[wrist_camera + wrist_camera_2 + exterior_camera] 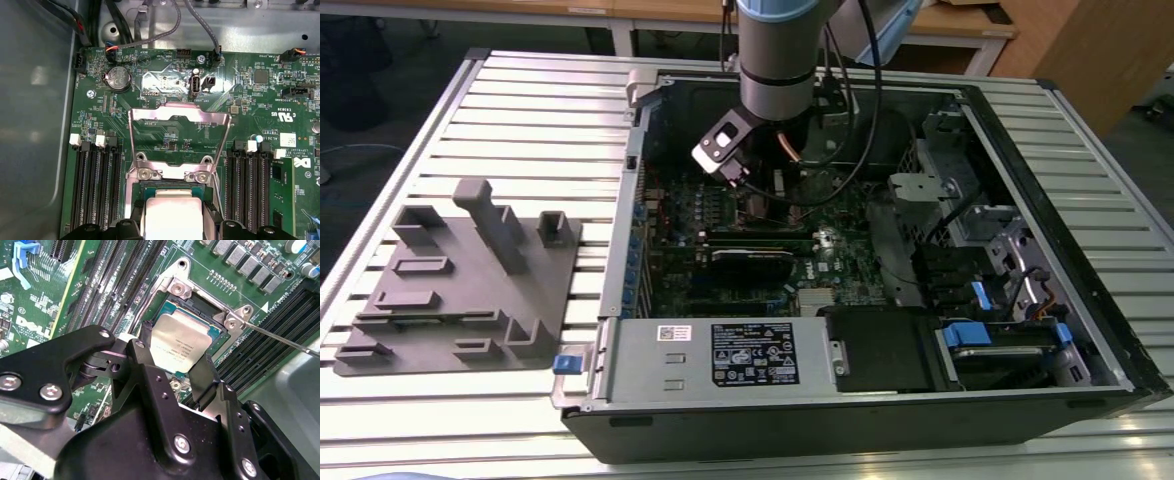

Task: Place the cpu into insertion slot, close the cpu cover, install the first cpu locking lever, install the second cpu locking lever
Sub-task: 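Place the cpu into insertion slot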

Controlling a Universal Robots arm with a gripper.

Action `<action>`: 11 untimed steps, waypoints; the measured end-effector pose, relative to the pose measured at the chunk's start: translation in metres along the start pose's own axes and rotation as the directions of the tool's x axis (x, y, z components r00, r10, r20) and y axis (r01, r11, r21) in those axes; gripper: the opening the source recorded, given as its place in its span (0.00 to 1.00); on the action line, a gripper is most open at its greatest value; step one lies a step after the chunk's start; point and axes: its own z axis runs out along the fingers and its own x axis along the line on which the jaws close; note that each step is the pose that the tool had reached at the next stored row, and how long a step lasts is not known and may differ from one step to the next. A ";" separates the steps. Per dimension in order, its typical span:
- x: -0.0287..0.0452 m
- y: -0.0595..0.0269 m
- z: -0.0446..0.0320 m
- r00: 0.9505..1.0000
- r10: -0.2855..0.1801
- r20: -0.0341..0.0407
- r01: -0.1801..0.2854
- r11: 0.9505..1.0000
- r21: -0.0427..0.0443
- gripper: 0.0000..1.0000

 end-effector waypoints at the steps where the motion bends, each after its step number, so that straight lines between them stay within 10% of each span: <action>1: 0.0000 0.0000 0.0001 1.000 0.000 0.000 0.000 1.000 0.000 0.54; 11: 0.0002 -0.0002 0.0005 1.000 0.001 0.000 -0.001 1.000 0.000 0.54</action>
